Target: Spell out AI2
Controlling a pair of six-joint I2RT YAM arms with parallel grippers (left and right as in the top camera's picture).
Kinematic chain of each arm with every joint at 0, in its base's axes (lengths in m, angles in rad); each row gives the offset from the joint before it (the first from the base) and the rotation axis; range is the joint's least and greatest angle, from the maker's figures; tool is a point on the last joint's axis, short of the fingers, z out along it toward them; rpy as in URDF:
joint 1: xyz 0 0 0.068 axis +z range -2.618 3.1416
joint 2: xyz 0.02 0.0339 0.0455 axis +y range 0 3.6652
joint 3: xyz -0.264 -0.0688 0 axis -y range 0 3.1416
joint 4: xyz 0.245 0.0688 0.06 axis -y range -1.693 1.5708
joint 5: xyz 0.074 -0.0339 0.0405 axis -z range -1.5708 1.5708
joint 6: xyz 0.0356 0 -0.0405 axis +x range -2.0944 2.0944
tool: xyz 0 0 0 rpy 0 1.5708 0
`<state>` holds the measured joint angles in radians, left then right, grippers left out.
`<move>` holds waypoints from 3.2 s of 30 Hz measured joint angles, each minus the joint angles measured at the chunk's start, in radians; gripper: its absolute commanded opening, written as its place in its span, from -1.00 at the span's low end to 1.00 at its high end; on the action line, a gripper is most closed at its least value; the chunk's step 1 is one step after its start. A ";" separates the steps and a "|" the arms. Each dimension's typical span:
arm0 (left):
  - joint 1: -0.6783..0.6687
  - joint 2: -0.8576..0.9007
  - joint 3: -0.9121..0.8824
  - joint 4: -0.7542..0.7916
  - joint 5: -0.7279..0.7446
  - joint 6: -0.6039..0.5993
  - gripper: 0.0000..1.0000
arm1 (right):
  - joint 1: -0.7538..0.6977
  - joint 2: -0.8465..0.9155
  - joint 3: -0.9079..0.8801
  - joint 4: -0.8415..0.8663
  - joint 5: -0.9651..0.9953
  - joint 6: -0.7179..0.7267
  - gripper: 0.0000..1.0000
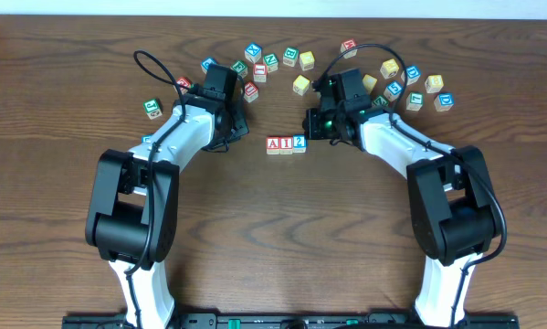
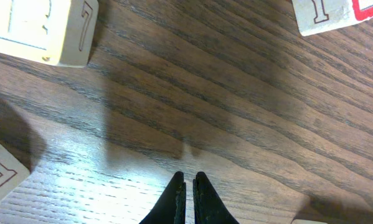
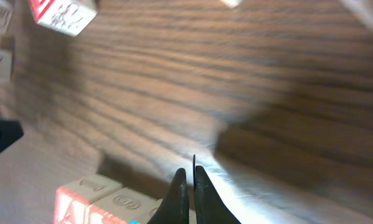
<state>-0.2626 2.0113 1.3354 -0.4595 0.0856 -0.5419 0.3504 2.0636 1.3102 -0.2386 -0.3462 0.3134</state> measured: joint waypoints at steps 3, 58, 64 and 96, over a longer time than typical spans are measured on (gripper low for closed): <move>0.000 0.000 0.000 0.000 -0.007 0.000 -0.85 | 0.010 0.000 0.000 0.001 -0.011 -0.020 -0.98; 0.000 0.000 0.000 0.007 -0.011 0.031 -0.85 | -0.001 0.000 0.010 -0.008 -0.059 -0.087 -0.98; 0.014 -0.090 0.000 -0.030 -0.013 0.108 -0.85 | -0.066 -0.080 0.032 -0.043 -0.066 -0.077 -0.74; 0.072 -0.576 0.040 -0.067 -0.040 0.233 0.92 | -0.235 -1.052 0.064 -0.720 -0.030 -0.120 0.99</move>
<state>-0.1905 1.4353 1.3750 -0.5266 0.0460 -0.3088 0.1150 1.0119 1.3743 -0.9588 -0.3763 0.1936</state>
